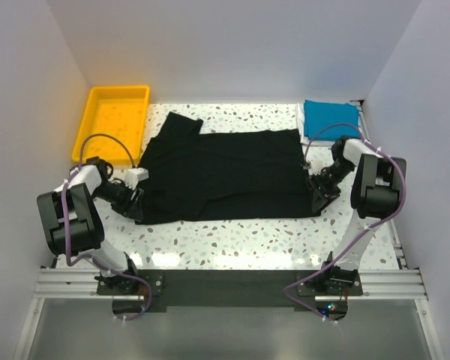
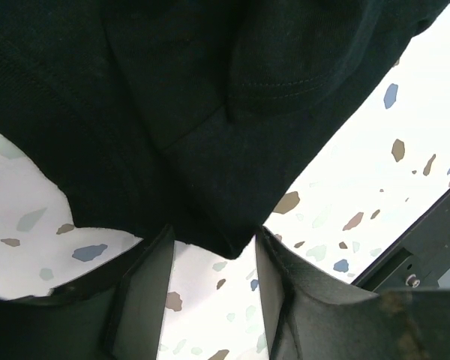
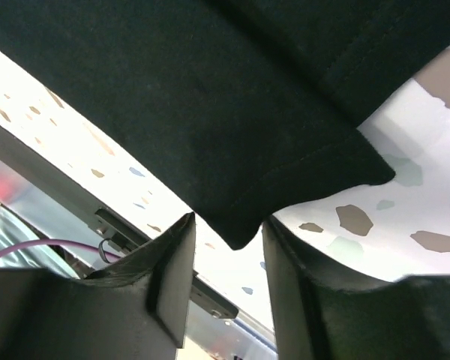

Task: Fold and stack the t-shirts
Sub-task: Fold the tshirt

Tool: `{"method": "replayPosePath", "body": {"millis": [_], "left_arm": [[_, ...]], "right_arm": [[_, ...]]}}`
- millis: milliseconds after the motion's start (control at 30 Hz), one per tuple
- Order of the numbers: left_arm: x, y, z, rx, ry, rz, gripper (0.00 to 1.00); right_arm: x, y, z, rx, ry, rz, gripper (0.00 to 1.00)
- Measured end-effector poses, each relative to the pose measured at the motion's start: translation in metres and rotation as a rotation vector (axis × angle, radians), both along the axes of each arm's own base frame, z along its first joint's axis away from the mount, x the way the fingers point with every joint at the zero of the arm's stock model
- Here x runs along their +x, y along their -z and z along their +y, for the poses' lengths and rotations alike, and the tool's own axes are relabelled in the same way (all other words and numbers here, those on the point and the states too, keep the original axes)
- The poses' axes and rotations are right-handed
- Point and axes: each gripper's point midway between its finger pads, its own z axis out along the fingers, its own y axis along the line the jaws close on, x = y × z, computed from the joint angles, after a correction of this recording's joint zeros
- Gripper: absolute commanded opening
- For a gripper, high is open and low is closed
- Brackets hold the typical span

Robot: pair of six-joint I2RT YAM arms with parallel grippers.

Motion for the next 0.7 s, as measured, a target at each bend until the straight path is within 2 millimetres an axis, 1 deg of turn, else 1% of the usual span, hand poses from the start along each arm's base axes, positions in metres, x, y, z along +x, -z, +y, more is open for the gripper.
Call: {"method": "replayPosePath", "body": {"millis": [67,100,133,167,200,267,300,333,500,600,700], "left_arm": [[0.000,0.000,0.000,-0.003,-0.001,0.002,0.40],[-0.001,0.000,-0.001,-0.004,0.000,0.002,0.31],[-0.001,0.000,-0.001,-0.005,-0.001,0.004,0.27],[-0.001,-0.001,-0.001,-0.006,0.003,0.003,0.24],[-0.002,-0.001,-0.001,-0.006,0.004,0.006,0.17],[-0.004,-0.001,-0.001,-0.005,0.004,0.016,0.10],[-0.005,-0.001,-0.001,-0.004,0.005,0.023,0.02],[-0.006,-0.002,0.000,-0.001,0.005,0.027,0.00],[-0.001,-0.014,0.008,0.024,0.004,0.032,0.00],[0.004,-0.021,0.015,0.047,0.008,0.022,0.00],[0.002,-0.024,0.016,0.052,0.024,0.029,0.00]], "right_arm": [[-0.001,0.000,0.000,0.000,-0.003,0.002,0.33],[-0.001,0.000,0.000,0.001,-0.005,0.001,0.21],[-0.001,0.000,0.000,0.000,-0.007,0.002,0.15],[-0.002,0.001,-0.001,-0.001,-0.008,0.004,0.02],[-0.003,0.001,-0.001,-0.003,-0.011,0.006,0.00],[-0.004,0.002,-0.002,-0.011,-0.008,0.011,0.00],[-0.004,0.002,-0.003,-0.018,-0.009,0.012,0.00],[-0.004,0.002,-0.005,-0.029,-0.011,0.013,0.00],[-0.007,0.000,-0.013,-0.069,-0.028,0.016,0.00],[-0.008,-0.008,-0.016,-0.087,-0.041,0.000,0.00],[-0.010,-0.018,-0.019,-0.101,-0.054,-0.019,0.00]]}}
